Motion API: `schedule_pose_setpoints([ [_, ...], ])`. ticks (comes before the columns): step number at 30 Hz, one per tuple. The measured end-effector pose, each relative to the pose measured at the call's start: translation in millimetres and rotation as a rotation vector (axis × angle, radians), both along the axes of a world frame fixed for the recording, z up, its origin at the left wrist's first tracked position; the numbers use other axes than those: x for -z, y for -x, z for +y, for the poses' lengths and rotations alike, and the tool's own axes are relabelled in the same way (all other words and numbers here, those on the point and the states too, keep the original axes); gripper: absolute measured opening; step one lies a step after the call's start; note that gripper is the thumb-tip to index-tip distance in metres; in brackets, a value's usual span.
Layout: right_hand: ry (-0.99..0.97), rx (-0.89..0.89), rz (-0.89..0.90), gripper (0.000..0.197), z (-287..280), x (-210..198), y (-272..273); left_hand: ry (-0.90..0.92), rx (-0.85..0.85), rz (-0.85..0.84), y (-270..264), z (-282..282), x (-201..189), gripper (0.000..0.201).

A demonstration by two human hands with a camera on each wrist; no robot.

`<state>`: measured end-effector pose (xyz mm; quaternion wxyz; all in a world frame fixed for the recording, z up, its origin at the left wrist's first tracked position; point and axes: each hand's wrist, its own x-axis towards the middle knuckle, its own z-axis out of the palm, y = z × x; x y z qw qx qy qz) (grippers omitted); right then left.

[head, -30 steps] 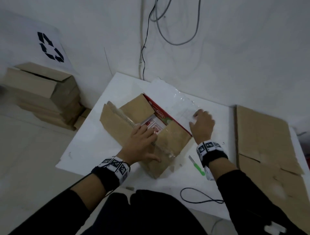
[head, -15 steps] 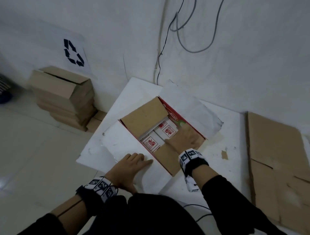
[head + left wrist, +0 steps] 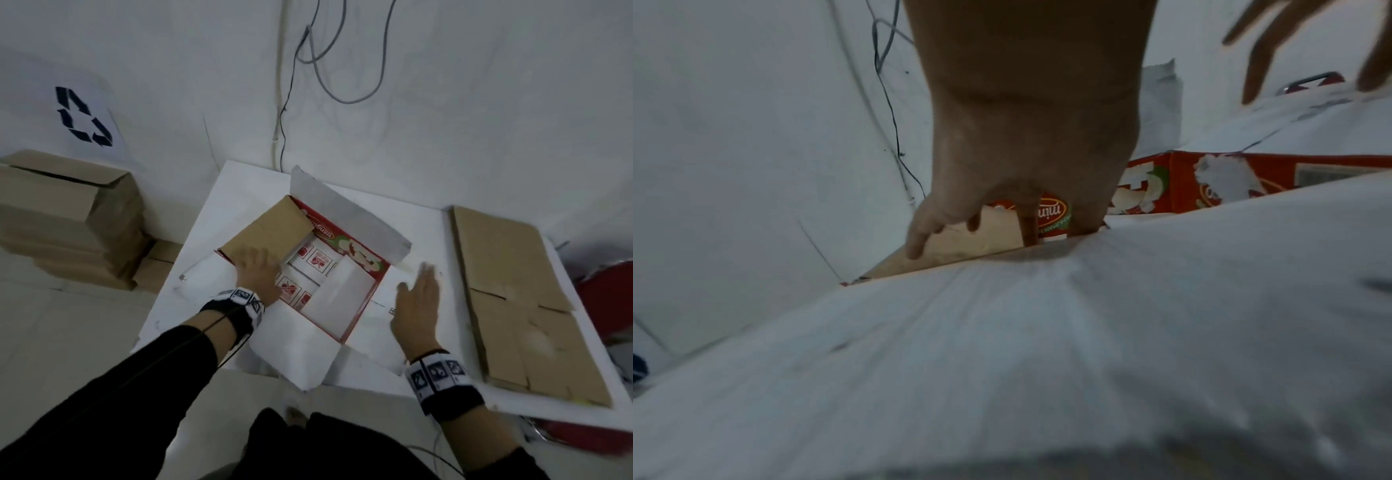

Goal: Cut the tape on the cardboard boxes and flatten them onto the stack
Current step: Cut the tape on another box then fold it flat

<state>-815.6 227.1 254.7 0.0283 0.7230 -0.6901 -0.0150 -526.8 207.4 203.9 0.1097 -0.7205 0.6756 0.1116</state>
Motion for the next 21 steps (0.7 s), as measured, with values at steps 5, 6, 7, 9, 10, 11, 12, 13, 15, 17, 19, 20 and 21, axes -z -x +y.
schedule_pose_setpoints([
  [5,-0.508,-0.455,-0.183,0.065,47,37,-18,-0.039,-0.083,-0.02,-13,-20,4,0.071],
  [6,-0.506,-0.461,-0.138,0.081,51,44,-20,-0.046,-0.117,-0.006,-16,-24,6,0.072],
  [7,-0.489,-0.459,-0.101,0.096,54,51,-23,-0.064,-0.154,0.013,-19,-27,5,0.077],
  [9,-0.456,-0.456,-0.051,0.109,59,59,-30,-0.086,-0.242,0.039,-21,-33,4,0.102],
  [10,-0.461,-0.443,-0.019,0.104,60,59,-33,-0.103,-0.282,0.026,-22,-36,2,0.116],
  [11,-0.448,-0.429,-0.001,0.092,60,61,-35,-0.108,-0.324,0.014,-20,-38,0,0.123],
  [12,-0.404,-0.408,0.014,0.074,60,60,-37,-0.11,-0.361,0.002,-19,-41,2,0.123],
  [13,-0.343,-0.416,0.032,0.056,59,61,-38,-0.114,-0.384,-0.01,-19,-43,4,0.119],
  [15,-0.233,-0.463,0.034,0.037,58,67,-36,-0.115,-0.392,-0.05,-18,-40,7,0.11],
  [17,-0.13,-0.515,-0.076,0.022,56,65,-36,-0.107,-0.383,-0.023,-18,-41,-3,0.101],
  [19,-0.068,-0.508,-0.254,0.014,50,55,-38,-0.035,-0.419,0.114,-21,-55,-22,0.082],
  [20,-0.061,-0.473,-0.343,0.014,47,45,-41,0.01,-0.438,0.182,-27,-64,-35,0.067],
  [21,-0.056,-0.426,-0.415,0.016,43,36,-43,0.037,-0.442,0.181,-35,-70,-51,0.051],
])
